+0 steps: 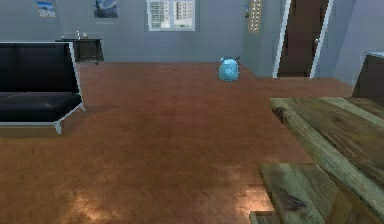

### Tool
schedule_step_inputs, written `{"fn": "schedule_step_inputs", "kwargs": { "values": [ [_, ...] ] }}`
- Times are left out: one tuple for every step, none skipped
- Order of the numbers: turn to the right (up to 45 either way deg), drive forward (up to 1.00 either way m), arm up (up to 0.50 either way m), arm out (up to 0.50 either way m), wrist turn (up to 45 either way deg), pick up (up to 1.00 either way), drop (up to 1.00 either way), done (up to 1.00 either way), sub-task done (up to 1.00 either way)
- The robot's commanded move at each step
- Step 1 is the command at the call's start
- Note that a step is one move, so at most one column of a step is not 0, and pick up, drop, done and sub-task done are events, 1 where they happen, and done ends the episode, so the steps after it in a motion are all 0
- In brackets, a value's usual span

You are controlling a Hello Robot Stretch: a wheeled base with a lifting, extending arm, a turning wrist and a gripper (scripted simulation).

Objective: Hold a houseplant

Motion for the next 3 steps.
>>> {"fn": "schedule_step_inputs", "kwargs": {
  "values": [
    [0.0,0.0,0.0,0.0,36.0,0.0,0.0,0.0,0.0],
    [0.0,0.0,0.0,0.0,0.0,1.0,0.0,0.0,0.0],
    [0.0,0.0,0.0,0.0,0.0,0.0,0.0,1.0,0.0]
  ]
}}
